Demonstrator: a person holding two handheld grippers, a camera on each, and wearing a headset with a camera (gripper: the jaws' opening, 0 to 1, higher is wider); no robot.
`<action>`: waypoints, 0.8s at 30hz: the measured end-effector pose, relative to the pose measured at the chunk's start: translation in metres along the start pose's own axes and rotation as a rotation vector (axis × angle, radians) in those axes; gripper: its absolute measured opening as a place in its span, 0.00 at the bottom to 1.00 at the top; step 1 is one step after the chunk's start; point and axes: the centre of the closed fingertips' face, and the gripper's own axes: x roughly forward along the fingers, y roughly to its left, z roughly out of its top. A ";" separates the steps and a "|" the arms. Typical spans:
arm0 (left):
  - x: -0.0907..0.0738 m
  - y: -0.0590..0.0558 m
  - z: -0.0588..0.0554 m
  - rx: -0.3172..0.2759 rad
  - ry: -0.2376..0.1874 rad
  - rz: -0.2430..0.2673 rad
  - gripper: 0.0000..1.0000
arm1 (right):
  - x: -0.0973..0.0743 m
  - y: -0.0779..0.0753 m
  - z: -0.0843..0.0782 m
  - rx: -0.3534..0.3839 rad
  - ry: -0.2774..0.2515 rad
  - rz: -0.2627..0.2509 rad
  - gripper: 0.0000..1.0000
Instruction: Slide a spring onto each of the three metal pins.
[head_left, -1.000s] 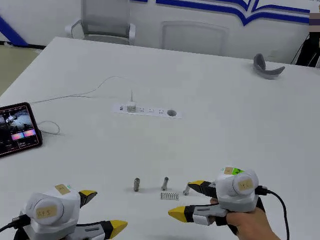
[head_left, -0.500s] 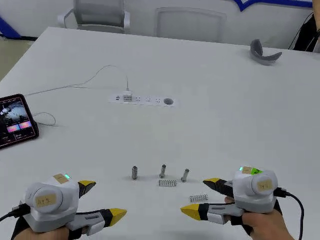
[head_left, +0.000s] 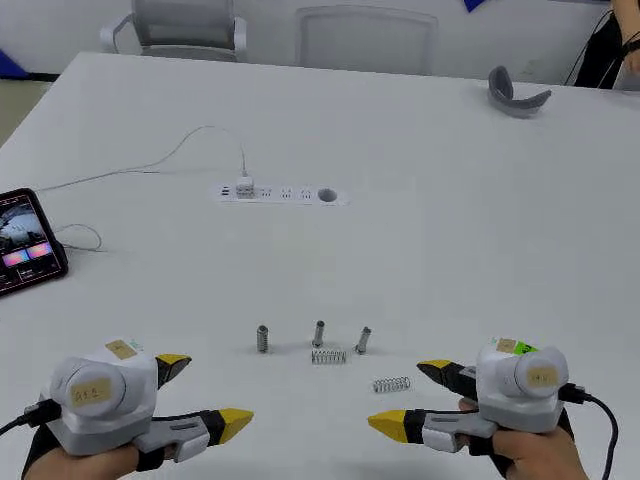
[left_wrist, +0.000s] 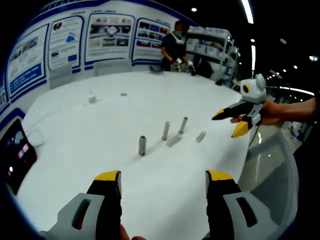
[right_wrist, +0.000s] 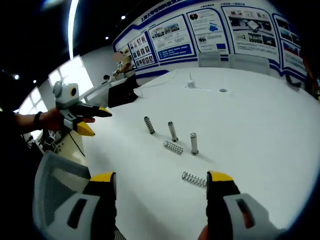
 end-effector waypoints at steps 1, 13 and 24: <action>0.001 -0.001 0.000 0.002 0.001 -0.001 0.70 | 0.000 -0.001 -0.001 0.003 0.000 -0.001 0.75; 0.015 -0.014 0.006 0.040 0.022 -0.040 0.70 | -0.008 -0.002 -0.007 0.016 0.003 -0.006 0.76; 0.035 -0.032 0.009 0.100 0.053 -0.096 0.70 | -0.013 -0.005 -0.010 0.022 0.005 -0.008 0.77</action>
